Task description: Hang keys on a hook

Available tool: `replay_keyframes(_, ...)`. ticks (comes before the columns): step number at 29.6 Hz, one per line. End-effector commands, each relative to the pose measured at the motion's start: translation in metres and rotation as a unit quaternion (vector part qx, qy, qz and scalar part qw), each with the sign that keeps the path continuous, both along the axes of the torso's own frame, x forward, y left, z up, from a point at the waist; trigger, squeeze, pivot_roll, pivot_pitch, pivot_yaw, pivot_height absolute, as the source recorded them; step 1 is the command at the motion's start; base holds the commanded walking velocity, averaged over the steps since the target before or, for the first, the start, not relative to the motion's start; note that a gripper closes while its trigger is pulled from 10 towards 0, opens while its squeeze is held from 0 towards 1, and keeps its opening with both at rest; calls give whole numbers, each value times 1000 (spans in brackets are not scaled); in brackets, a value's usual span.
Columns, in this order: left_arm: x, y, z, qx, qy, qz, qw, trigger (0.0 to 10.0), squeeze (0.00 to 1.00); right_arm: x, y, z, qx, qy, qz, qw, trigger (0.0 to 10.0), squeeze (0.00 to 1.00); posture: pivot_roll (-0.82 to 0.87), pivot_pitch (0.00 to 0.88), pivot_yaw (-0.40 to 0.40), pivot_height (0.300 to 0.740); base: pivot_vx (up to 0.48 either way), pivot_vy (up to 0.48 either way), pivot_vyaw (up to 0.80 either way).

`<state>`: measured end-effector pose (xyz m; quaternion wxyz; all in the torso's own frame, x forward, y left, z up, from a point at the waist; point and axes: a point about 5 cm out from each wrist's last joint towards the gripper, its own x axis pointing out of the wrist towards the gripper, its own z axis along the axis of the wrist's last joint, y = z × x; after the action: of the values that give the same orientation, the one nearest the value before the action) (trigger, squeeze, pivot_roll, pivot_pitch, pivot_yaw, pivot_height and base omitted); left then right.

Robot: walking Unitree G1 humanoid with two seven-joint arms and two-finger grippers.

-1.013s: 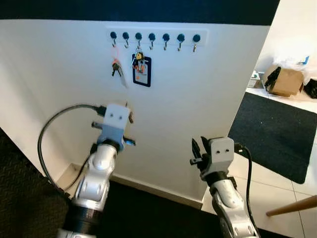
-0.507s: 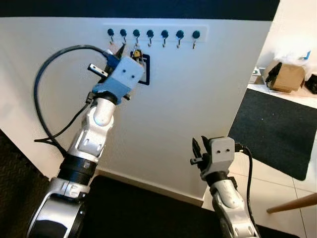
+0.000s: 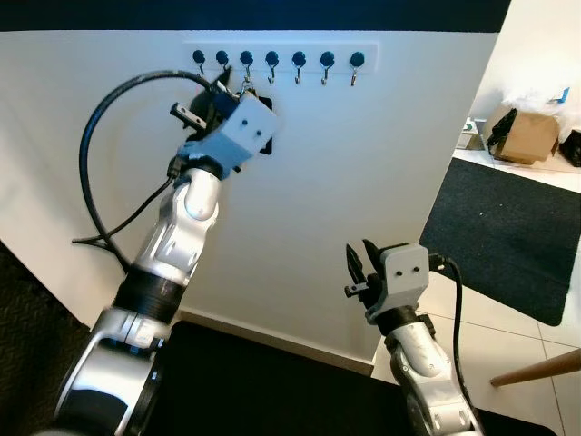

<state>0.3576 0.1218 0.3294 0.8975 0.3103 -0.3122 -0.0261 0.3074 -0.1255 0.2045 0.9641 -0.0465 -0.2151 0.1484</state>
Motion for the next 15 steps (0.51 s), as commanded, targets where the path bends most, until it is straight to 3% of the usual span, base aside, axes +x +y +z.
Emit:
replay_keyframes(1,-11,1,-5,-30,39,-60,997,10000,0,-5,14,19,1,-25,54,998,10000,0,45,178,116,740,0,0,0)
replay_keyframes(7,-24,-1,-15,-71,71,-106,989,10000,0,-10,32,34,8,-45,111,993,10000,0,64,178,100,740,0,0,0)
replay_keyframes(10,-33,-12,-26,-88,95,-145,981,10000,0,-15,49,34,4,-45,151,988,10000,0,75,177,86,740,0,0,0)
replay_keyframes(14,-40,-21,-27,-99,109,-181,972,10000,0,-14,54,28,-10,-34,156,987,10000,0,72,176,83,740,0,0,0)
replay_keyframes(15,-44,-27,-28,-99,115,-202,968,10000,0,-13,54,27,-7,-28,155,988,10000,47,71,175,84,740,0,0,0)
